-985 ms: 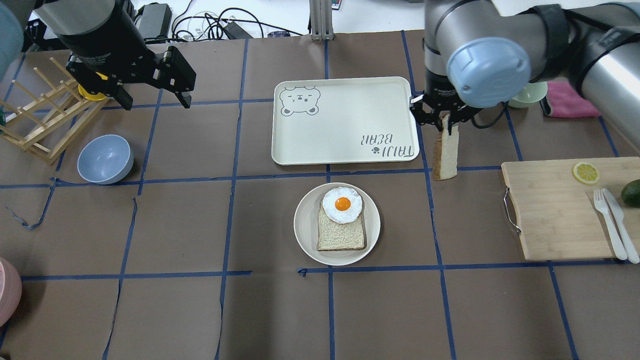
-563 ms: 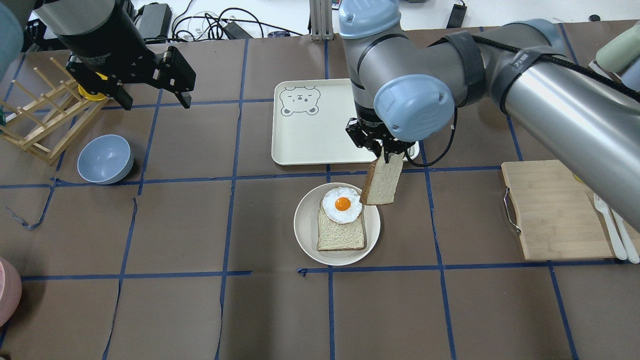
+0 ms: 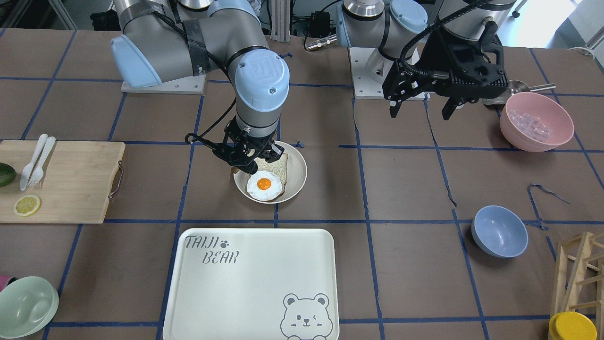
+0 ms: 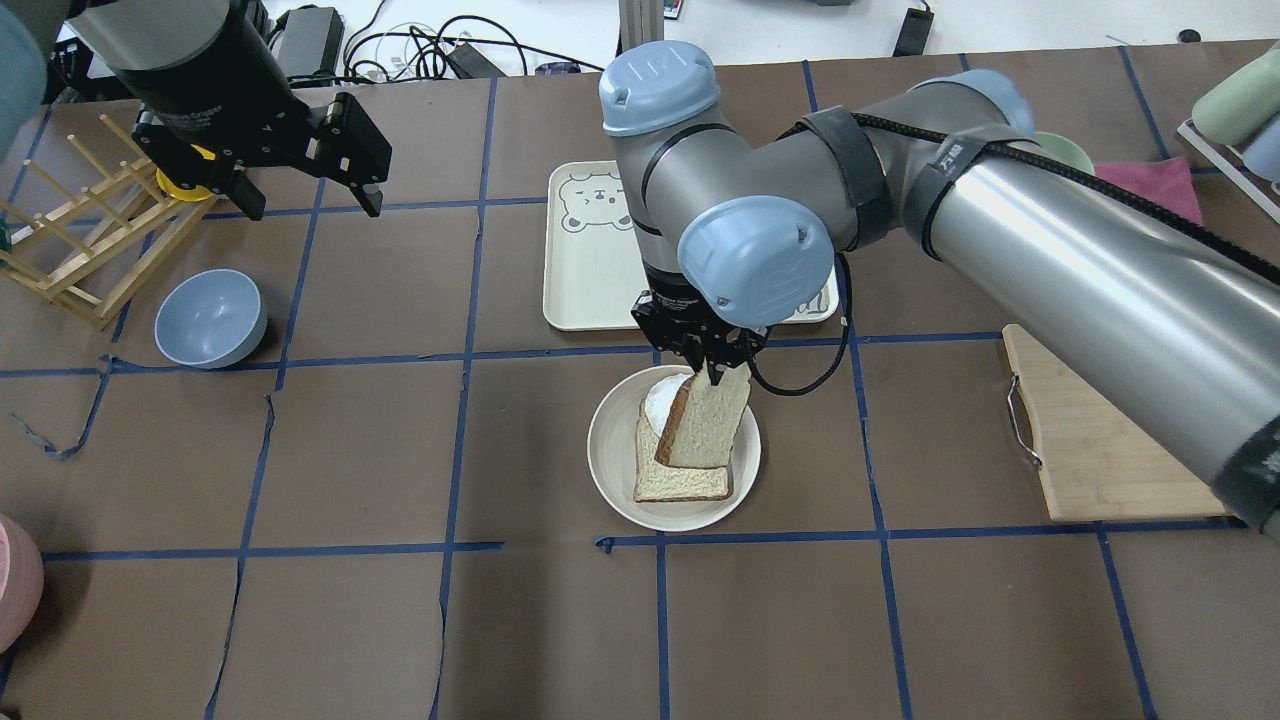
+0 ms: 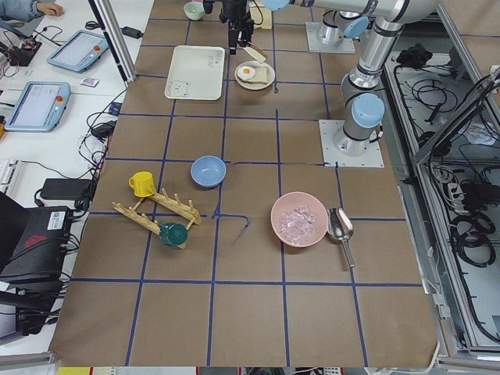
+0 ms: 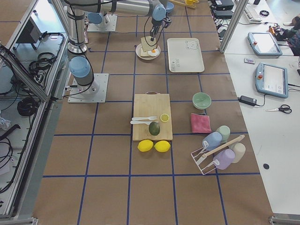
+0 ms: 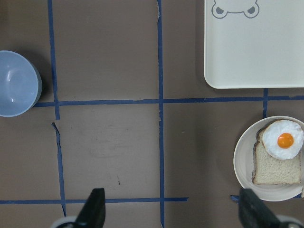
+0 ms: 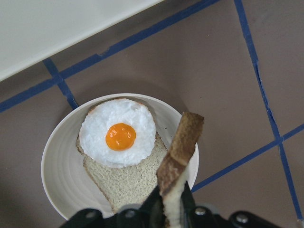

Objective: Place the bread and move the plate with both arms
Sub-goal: 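Lay the bread slice over the fried egg and open the right gripper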

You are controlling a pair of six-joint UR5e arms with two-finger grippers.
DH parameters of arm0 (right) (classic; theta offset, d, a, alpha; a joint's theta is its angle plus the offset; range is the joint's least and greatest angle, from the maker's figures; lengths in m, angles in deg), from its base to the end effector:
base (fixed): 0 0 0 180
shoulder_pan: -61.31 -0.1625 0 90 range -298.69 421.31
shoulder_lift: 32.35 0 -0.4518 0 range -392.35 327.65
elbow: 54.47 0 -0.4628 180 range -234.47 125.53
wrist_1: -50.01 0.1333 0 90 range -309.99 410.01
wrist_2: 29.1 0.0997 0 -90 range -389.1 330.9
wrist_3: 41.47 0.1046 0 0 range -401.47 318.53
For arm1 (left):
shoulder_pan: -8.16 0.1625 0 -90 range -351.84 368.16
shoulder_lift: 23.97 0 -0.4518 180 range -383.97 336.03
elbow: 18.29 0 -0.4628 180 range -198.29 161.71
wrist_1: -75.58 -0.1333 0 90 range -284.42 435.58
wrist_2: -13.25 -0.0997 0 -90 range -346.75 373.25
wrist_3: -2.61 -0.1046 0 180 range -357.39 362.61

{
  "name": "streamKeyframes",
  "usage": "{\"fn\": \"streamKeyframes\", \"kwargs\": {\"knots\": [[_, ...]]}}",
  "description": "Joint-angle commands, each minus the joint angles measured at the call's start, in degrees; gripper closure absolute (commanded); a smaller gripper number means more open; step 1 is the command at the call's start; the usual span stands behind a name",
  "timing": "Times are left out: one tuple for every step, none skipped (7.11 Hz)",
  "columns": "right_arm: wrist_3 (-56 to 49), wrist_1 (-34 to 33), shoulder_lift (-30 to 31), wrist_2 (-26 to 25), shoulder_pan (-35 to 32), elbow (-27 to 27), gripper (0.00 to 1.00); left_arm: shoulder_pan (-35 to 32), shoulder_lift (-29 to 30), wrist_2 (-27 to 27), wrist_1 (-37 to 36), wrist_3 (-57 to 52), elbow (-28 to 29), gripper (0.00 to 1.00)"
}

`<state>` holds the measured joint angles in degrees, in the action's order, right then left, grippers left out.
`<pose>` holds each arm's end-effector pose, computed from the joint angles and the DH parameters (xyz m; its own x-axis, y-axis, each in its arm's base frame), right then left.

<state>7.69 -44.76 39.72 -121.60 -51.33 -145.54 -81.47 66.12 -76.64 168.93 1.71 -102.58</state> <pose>0.3681 -0.5482 0.3159 -0.8826 0.4189 0.2136 0.4504 0.8835 0.1288 -0.1298 -0.5659 0.5591 -1.0000 0.0093 0.0013 0.0093 0.9992 -0.0396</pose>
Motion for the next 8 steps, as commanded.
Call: {"fn": "streamKeyframes", "kwargs": {"knots": [[0.3, 0.0, -1.4, 0.5, -0.2, -0.3, 1.0, 0.1, 0.0, 0.1, 0.0, -0.2, 0.0, 0.0], [0.3, -0.2, -2.9, 0.4, -0.2, -0.5, 1.0, 0.0, 0.0, 0.1, 0.0, -0.2, 0.0, 0.0], [-0.3, -0.4, -4.2, 0.1, -0.2, -0.7, 1.0, 0.0, 0.0, 0.1, 0.0, -0.2, 0.0, 0.0], [-0.4, -1.3, -4.7, 0.1, -0.2, -0.8, 1.0, 0.1, 0.0, 0.1, 0.0, -0.2, 0.0, 0.0], [-0.6, -3.9, -5.5, 0.5, -0.2, -0.7, 1.0, 0.1, 0.0, 0.1, 0.0, -0.2, 0.0, 0.0], [-0.6, -6.3, -6.1, 0.5, -0.2, -0.8, 0.57, 0.1, 0.0, 0.1, 0.0, -0.2, 0.0, 0.0], [-0.5, -8.3, -6.1, 0.5, -0.2, -0.7, 0.16, 0.1, 0.0, 0.1, 0.0, -0.2, 0.0, 0.0], [-0.7, -10.8, -6.1, 0.6, -0.2, -0.5, 0.0, 0.1, 0.0, 0.1, 0.0, -0.2, 0.0, 0.0]]}}
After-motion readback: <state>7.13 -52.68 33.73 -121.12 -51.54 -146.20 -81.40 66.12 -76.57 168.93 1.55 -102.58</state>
